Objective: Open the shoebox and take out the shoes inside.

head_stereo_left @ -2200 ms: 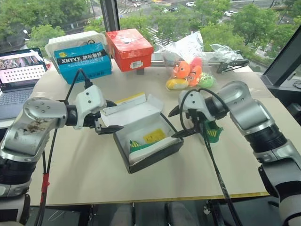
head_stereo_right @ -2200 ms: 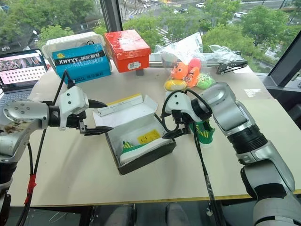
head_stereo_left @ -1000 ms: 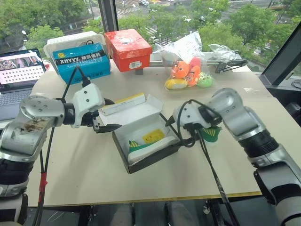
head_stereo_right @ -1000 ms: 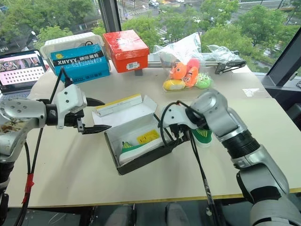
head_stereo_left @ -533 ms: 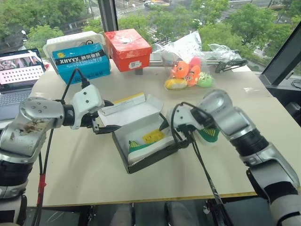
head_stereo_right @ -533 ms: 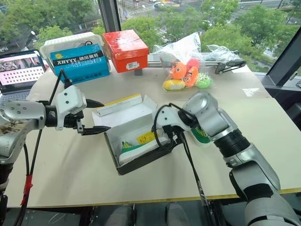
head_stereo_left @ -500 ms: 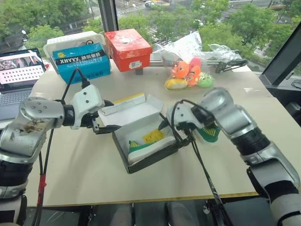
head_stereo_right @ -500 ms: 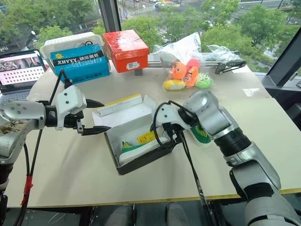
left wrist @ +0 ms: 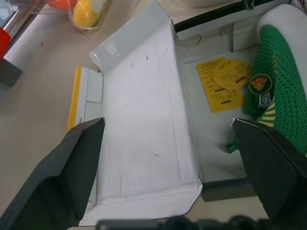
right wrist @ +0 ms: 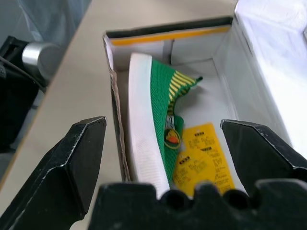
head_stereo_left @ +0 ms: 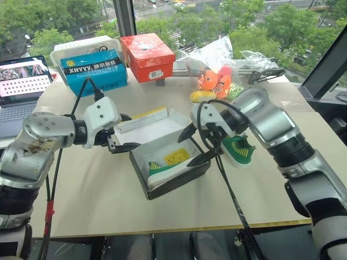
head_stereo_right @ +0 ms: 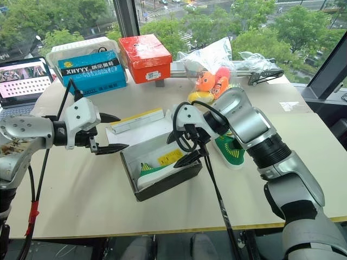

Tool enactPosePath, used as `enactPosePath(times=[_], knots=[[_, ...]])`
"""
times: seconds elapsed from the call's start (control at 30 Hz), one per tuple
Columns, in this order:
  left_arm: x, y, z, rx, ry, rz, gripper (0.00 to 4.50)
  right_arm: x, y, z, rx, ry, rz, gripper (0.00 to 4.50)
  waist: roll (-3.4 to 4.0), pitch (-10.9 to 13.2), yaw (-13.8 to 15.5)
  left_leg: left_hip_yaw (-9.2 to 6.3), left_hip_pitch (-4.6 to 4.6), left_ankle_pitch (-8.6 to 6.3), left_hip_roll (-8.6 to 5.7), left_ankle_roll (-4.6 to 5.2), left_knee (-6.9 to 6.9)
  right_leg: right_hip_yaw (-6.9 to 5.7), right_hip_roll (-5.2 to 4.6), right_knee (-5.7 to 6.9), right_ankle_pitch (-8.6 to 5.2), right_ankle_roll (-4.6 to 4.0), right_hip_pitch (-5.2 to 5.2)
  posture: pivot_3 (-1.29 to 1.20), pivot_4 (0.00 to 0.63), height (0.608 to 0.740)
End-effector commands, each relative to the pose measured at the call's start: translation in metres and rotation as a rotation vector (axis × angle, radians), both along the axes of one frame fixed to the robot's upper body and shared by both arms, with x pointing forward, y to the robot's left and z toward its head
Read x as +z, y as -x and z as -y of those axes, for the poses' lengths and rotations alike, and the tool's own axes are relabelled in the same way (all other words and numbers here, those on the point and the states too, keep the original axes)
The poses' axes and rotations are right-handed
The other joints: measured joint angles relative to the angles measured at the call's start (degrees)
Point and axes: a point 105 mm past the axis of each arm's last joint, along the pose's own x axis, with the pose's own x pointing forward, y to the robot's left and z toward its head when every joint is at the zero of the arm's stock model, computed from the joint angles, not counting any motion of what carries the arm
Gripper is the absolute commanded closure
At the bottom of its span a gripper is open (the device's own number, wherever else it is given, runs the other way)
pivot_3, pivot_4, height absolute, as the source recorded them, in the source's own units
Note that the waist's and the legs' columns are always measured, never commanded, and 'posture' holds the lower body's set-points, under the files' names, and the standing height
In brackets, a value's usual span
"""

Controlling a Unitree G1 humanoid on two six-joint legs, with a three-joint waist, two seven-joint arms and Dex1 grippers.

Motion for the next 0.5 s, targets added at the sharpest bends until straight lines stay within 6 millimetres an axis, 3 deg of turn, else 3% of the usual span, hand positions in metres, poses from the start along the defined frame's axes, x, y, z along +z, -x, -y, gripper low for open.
enactPosePath(times=[0.03, 0.33, 0.5], knots=[[0.011, 0.004, -0.001, 0.007, 0.007, 0.055, 0.0, 0.002, -0.008, 0.002, 0.009, 0.016, 0.041, 0.01, 0.0, 0.0, 0.03, 0.0, 0.0, 0.0, 0.0, 0.0, 0.0, 0.0, 0.0, 0.01, 0.0, 0.0, 0.0, 0.0, 0.15, 0.74], [0.011, 0.006, -0.005, 0.025, 0.003, 0.056, 0.0, -0.009, -0.019, 0.005, -0.003, 0.045, 0.052, 0.01, 0.0, 0.0, 0.04, -0.01, -0.03, 0.0, -0.01, 0.0, 0.0, 0.0, -0.01, 0.01, 0.0, -0.01, -0.03, 0.0, 0.15, 0.74], [0.01, 0.005, -0.007, 0.032, -0.001, 0.056, 0.0, -0.004, -0.018, 0.001, -0.001, 0.014, 0.033, 0.01, 0.0, 0.0, -0.05, -0.01, 0.0, 0.0, 0.0, 0.0, 0.0, 0.0, 0.0, 0.03, 0.01, -0.01, -0.01, 0.0, 0.15, 0.74]])
